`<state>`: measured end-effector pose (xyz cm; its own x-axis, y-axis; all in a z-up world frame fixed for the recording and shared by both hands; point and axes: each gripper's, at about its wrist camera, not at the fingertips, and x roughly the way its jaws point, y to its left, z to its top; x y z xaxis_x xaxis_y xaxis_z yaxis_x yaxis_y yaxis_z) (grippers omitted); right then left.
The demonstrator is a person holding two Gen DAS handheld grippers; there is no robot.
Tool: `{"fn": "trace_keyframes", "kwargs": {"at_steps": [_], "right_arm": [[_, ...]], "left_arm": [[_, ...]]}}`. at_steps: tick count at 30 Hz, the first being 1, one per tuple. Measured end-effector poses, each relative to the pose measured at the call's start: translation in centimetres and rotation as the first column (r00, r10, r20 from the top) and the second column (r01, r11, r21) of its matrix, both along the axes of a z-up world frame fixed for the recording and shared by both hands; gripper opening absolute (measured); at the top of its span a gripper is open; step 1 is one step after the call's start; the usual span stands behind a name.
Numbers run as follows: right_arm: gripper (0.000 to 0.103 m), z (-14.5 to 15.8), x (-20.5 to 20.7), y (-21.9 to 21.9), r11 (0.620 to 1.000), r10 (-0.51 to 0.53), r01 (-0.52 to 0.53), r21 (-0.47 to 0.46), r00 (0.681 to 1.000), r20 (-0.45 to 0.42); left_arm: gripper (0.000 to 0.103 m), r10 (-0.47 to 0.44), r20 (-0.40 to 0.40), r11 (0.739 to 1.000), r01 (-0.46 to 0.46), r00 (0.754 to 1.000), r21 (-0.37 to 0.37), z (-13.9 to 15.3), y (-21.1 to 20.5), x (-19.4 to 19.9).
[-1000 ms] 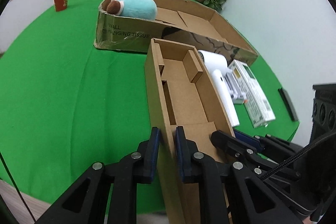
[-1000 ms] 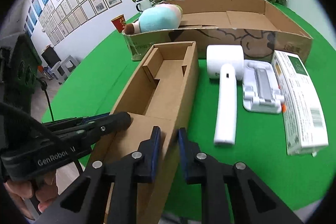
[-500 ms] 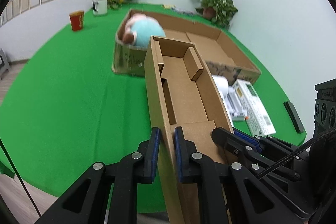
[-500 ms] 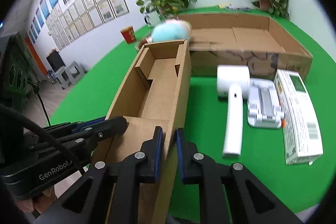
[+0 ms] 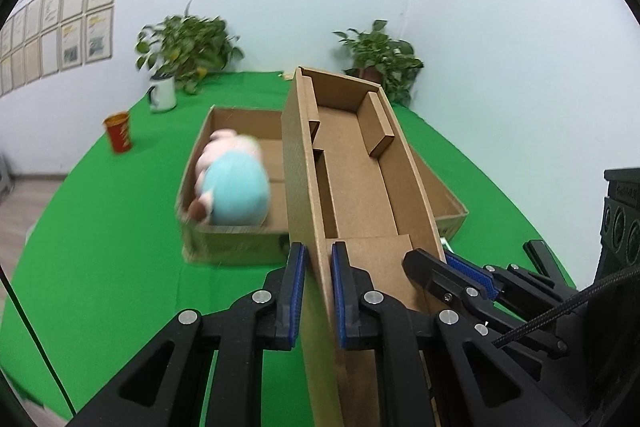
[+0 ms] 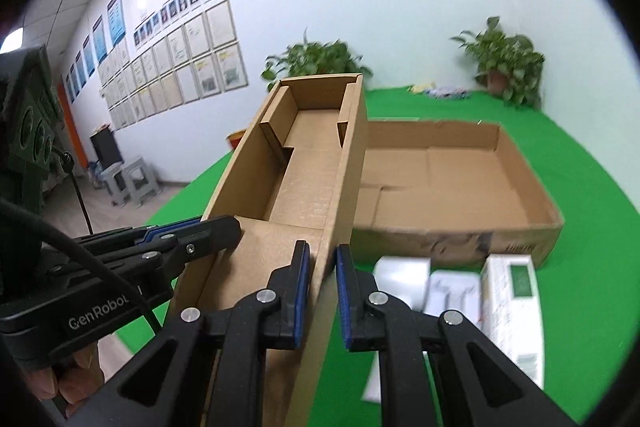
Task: Organize objects
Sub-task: 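Lower the cardboard insert into the box beside the plush pig and release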
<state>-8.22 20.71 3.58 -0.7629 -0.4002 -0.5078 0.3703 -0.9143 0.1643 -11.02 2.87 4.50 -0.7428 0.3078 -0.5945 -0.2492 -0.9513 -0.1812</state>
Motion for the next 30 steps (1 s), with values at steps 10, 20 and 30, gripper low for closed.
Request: {"fn": "trace_keyframes", "kwargs": {"at_steps": [10, 20, 30], "right_arm": [[0.012, 3.5, -6.2, 2.1, 0.999, -0.035, 0.033, -0.039, 0.999, -0.031], [0.012, 7.7, -12.7, 2.3, 1.000, -0.030, 0.029, -0.010, 0.998, -0.063], [0.012, 3.1, -20.6, 1.2, 1.000, -0.008, 0.009, -0.015, 0.997, 0.079]], "left_arm": [[0.010, -0.030, -0.061, 1.000, 0.030, 0.998, -0.004, 5.1, 2.8, -7.4], [0.010, -0.044, -0.085, 0.999, 0.042, 0.995, -0.028, 10.2, 3.6, -16.7], [0.010, -0.006, 0.069, 0.995, 0.012, 0.998, -0.095, 4.0, 3.3, -26.4]]}}
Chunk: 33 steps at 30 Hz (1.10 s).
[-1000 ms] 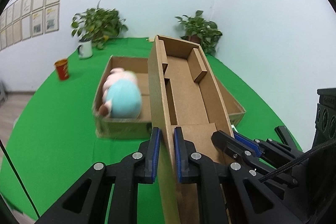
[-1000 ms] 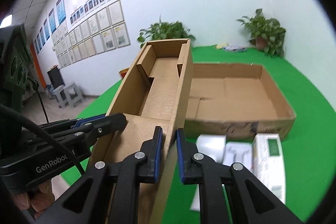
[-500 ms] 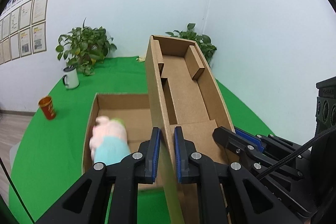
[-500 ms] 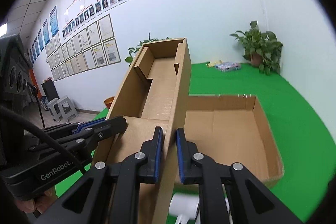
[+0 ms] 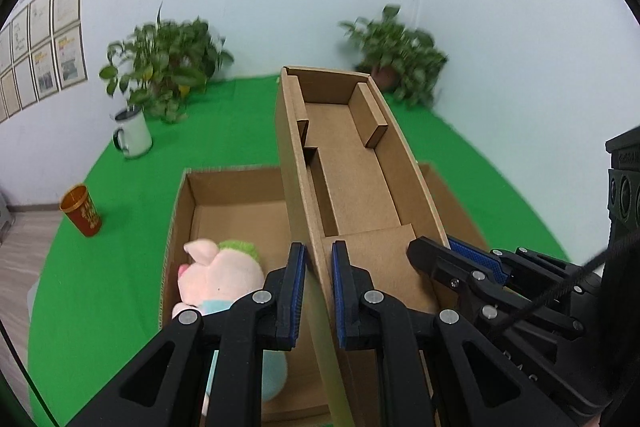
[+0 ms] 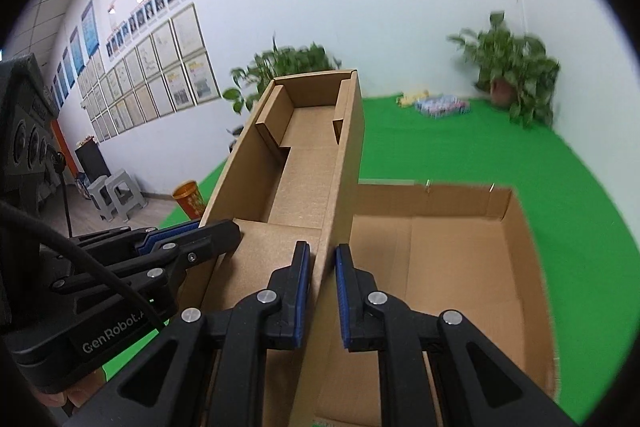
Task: Organize objects
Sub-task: 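Lower the cardboard insert into the box beside the plush pig and release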
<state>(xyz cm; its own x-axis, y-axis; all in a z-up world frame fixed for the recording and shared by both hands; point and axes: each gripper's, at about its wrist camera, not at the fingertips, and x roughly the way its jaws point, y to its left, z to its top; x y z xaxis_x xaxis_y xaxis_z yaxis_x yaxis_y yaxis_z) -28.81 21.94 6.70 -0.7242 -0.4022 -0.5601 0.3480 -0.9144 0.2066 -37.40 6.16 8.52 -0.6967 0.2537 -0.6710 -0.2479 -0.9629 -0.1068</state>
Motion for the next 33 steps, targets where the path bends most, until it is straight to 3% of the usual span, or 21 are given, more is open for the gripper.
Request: {"fn": "trace_keyframes", "kwargs": {"at_steps": [10, 15, 19, 25, 31, 33], "right_arm": [[0.011, -8.3, -3.9, -0.9, 0.999, -0.027, 0.034, -0.036, 0.980, 0.197], [0.011, -9.7, -4.4, -0.9, 0.998, -0.030, 0.042, -0.039, 0.966, 0.257], [0.011, -9.6, -4.9, -1.7, 1.000, -0.030, 0.027, 0.015, 0.962, 0.271], [0.013, -10.4, -5.6, -2.7, 0.998, -0.019, 0.000, 0.058, 0.943, 0.331], [0.016, -10.7, -5.3, -3.0, 0.997, -0.006, -0.021, 0.079, 0.945, 0.327], [0.025, -10.2, -4.9, -2.6, 0.998, -0.004, -0.017, 0.064, 0.951, 0.309]], "left_arm": [[0.009, 0.023, 0.188, 0.996, -0.005, 0.982, -0.095, -10.1, 0.5, -4.7], [0.009, 0.029, 0.245, 0.995, -0.005, 0.969, -0.098, -13.5, 0.1, -5.1], [0.010, 0.034, 0.237, 0.994, -0.009, 0.971, -0.110, -13.7, -0.4, -4.3], [0.010, 0.004, 0.192, 0.998, 0.009, 0.981, -0.068, -10.9, -2.2, -1.8], [0.012, 0.021, 0.135, 0.999, -0.016, 0.991, -0.038, -9.4, -4.7, 1.3], [0.018, 0.035, 0.100, 0.999, -0.031, 0.994, -0.040, -9.0, -5.2, 2.4]]}}
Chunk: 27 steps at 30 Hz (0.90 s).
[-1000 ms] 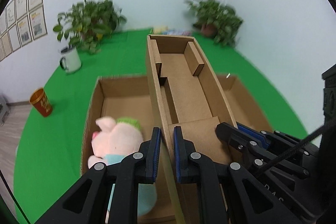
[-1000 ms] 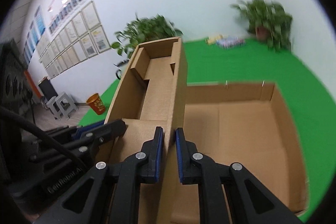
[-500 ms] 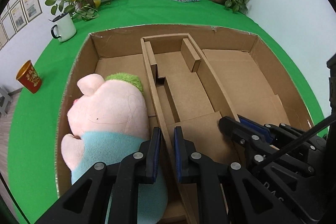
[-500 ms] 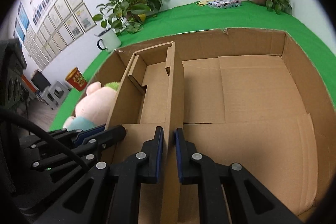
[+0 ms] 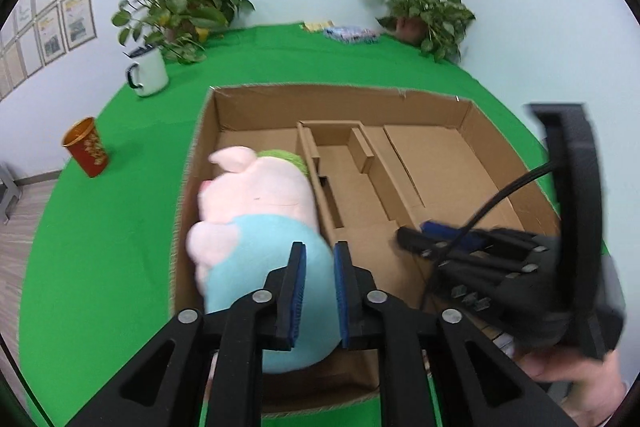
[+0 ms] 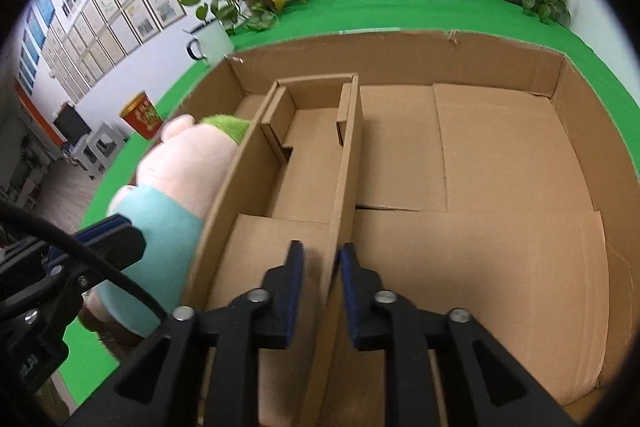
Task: Organize objects
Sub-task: 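Lower the cardboard insert into the box beside the plush pig and release, then withdraw the left tool and move the right tool toward the white hair dryer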
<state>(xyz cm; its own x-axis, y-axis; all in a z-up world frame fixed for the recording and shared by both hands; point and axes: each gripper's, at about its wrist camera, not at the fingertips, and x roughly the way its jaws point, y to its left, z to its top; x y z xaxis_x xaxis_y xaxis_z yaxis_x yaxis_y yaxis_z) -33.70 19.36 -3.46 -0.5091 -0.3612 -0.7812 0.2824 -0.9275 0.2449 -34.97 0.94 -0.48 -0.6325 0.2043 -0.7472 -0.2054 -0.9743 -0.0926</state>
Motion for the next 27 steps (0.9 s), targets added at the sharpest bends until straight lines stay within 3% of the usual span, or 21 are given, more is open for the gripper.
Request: {"fn": "trace_keyframes", "kwargs": {"at_steps": [2, 3, 4, 5, 8, 11, 16, 24, 25, 27], "right_arm": [[0.049, 1.3, 1.0, 0.7, 1.000, -0.017, 0.017, -0.003, 0.998, -0.055], [0.058, 2.4, 2.2, 1.3, 1.000, -0.030, 0.031, 0.001, 0.993, -0.114], [0.078, 3.3, 3.5, 1.8, 0.999, -0.042, 0.042, 0.002, 0.985, -0.170], [0.084, 4.1, 4.9, 2.4, 0.999, -0.050, 0.050, -0.006, 0.974, -0.223], [0.084, 5.7, 10.0, 4.6, 0.997, -0.081, 0.080, -0.019, 0.941, -0.328], [0.084, 6.0, 13.0, 5.5, 0.996, -0.090, 0.091, -0.015, 0.934, -0.347], [0.084, 5.3, 16.8, 6.4, 0.991, -0.127, 0.137, 0.005, 0.933, -0.337], [0.083, 4.5, 21.0, 6.5, 0.990, -0.098, 0.128, 0.063, 0.930, -0.353], [0.079, 4.5, 21.3, 6.5, 0.989, -0.092, 0.128, 0.077, 0.930, -0.357], [0.054, 4.6, 21.8, 6.8, 0.987, -0.104, 0.141, 0.078, 0.927, -0.360]], "left_arm": [[0.044, 0.017, -0.052, 1.000, -0.017, 0.998, 0.004, 0.6, -0.7, 1.6], [0.050, 0.025, -0.077, 1.000, -0.025, 0.997, 0.008, 0.9, -0.9, 2.5], [0.062, 0.038, -0.112, 0.999, -0.037, 0.993, 0.012, 1.3, -1.3, 3.5], [0.071, 0.057, -0.152, 0.998, -0.056, 0.987, 0.014, 1.7, -1.5, 4.7], [0.086, 0.111, -0.254, 0.994, -0.113, 0.961, 0.006, 2.8, -1.7, 7.8], [0.095, 0.127, -0.331, 0.990, -0.141, 0.935, -0.019, 3.8, -1.1, 10.9], [0.098, 0.124, -0.359, 0.992, -0.128, 0.925, 0.012, 4.4, 0.1, 15.7], [0.098, 0.149, -0.337, 0.989, -0.140, 0.930, 0.052, 3.2, 2.1, 20.6], [0.098, 0.154, -0.331, 0.988, -0.142, 0.931, 0.060, 3.1, 2.2, 21.2], [0.073, 0.152, -0.318, 0.988, -0.139, 0.936, 0.064, 2.9, 2.5, 21.6]]}}
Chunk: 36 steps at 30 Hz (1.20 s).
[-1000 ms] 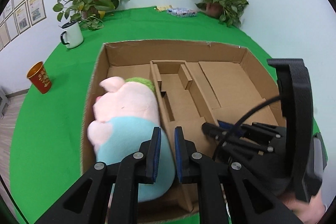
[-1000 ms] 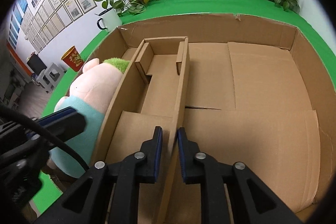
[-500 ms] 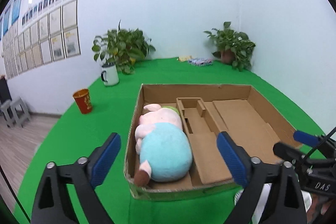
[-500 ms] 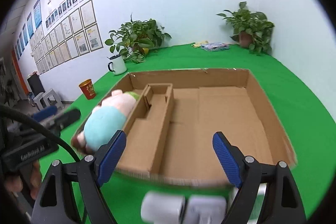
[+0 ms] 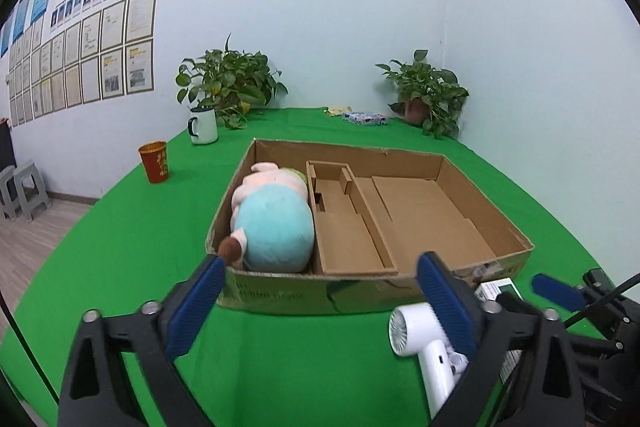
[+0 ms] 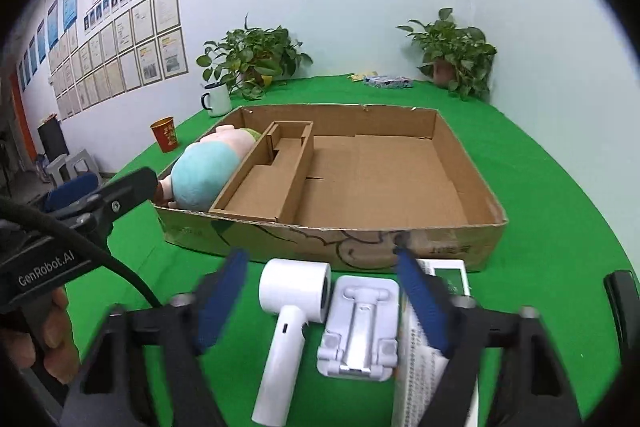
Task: Organize objects
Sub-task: 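Withdraw the left tool and move the right tool toward the white hair dryer, then grasp the white hair dryer handle with the right gripper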
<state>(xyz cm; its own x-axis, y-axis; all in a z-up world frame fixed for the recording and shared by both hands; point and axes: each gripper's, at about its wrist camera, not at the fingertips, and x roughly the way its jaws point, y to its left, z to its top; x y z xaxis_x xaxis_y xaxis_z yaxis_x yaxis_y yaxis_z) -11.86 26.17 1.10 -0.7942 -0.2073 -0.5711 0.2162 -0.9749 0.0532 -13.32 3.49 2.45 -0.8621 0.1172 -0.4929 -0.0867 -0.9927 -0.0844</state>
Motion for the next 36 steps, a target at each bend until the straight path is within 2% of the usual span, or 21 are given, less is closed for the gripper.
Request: {"fn": "trace_keyframes", "kwargs": {"at_steps": [1, 2, 4, 6, 7, 8, 9, 11, 18, 20, 22, 27, 31, 33, 34, 35, 36], "right_arm": [[0.036, 0.0, 0.2, 0.2, 1.000, 0.000, 0.000, -0.006, 1.000, 0.008], [0.032, 0.0, 0.2, 0.3, 1.000, -0.001, 0.001, -0.012, 1.000, 0.016], [0.032, 0.0, 0.4, 0.4, 1.000, -0.005, 0.005, -0.004, 1.000, 0.009], [0.054, 0.2, 0.6, 0.5, 1.000, -0.008, 0.008, 0.000, 1.000, 0.006], [0.083, 0.2, 0.7, 0.6, 1.000, -0.013, 0.013, 0.002, 1.000, 0.002], [0.090, 0.3, 1.0, 0.8, 1.000, -0.023, 0.023, 0.011, 1.000, -0.022], [0.090, 0.4, 1.1, 0.7, 0.999, -0.030, 0.031, 0.027, 0.999, -0.037], [0.090, 0.3, 1.4, 0.7, 0.998, -0.026, 0.028, 0.050, 0.999, -0.048], [0.090, -0.7, 2.4, 1.3, 0.998, 0.061, -0.061, -0.017, 0.998, -0.013], [0.090, -1.7, 3.1, 1.4, 0.994, 0.108, -0.108, -0.027, 0.994, 0.013], [0.090, -3.2, 4.0, 1.3, 0.988, 0.150, -0.147, -0.047, 0.987, 0.060], [0.087, -6.4, 5.0, -0.2, 0.976, 0.212, -0.202, -0.082, 0.965, 0.151], [0.068, -7.4, 4.0, -1.4, 0.978, 0.208, -0.198, -0.070, 0.958, 0.196], [0.050, -7.7, 3.5, -2.3, 0.978, 0.209, -0.204, -0.041, 0.957, 0.201], [0.037, -7.9, 3.3, -2.6, 0.978, 0.210, -0.207, -0.038, 0.955, 0.209], [0.029, -8.3, 2.9, -2.7, 0.980, 0.198, -0.197, -0.028, 0.956, 0.217], [0.029, -8.5, 2.7, -2.7, 0.980, 0.200, -0.197, -0.040, 0.954, 0.225]], "left_arm": [[0.031, -0.017, 0.014, 1.000, 0.017, 1.000, -0.001, -0.2, 0.2, -0.1], [0.007, -0.044, 0.044, 0.999, 0.044, 0.998, 0.003, -0.4, 0.4, -0.2], [0.008, -0.036, 0.064, 0.999, 0.036, 0.997, 0.007, -0.7, 0.3, -0.4], [0.026, -0.004, 0.046, 1.000, 0.004, 0.999, -0.008, -0.6, 0.2, -0.4], [0.062, 0.014, 0.041, 1.000, -0.013, 0.999, -0.004, -0.5, 0.0, -0.2], [0.093, 0.024, 0.026, 1.000, -0.024, 0.999, 0.007, -0.3, -0.2, 0.0], [0.098, 0.037, -0.005, 0.999, -0.036, 0.999, 0.024, -0.2, -0.5, 0.4], [0.099, 0.040, -0.007, 0.999, -0.040, 0.999, 0.033, 0.0, -0.7, 0.5], [0.099, -0.025, 0.088, 1.000, 0.024, 0.996, 0.012, -1.5, -0.6, 0.0], [0.099, -0.085, 0.128, 0.996, 0.079, 0.988, 0.053, -2.2, -0.6, -0.5], [0.099, -0.161, 0.188, 0.982, 0.139, 0.969, 0.128, -3.6, -0.3, -1.2], [0.097, -0.232, 0.323, 0.959, 0.159, 0.917, 0.236, -7.6, 0.8, -3.5], [0.094, -0.319, 0.365, 0.928, 0.209, 0.875, 0.309, -9.5, 1.9, -5.0], [0.091, -0.348, 0.388, 0.916, 0.220, 0.854, 0.336, -10.4, 2.5, -6.0], [0.089, -0.350, 0.397, 0.914, 0.218, 0.848, 0.341, -10.6, 2.5, -6.2], [0.087, -0.351, 0.408, 0.913, 0.212, 0.843, 0.348, -10.9, 2.6, -6.4], [0.086, -0.365, 0.414, 0.906, 0.215, 0.834, 0.365, -11.2, 2.7, -6.3]]}}
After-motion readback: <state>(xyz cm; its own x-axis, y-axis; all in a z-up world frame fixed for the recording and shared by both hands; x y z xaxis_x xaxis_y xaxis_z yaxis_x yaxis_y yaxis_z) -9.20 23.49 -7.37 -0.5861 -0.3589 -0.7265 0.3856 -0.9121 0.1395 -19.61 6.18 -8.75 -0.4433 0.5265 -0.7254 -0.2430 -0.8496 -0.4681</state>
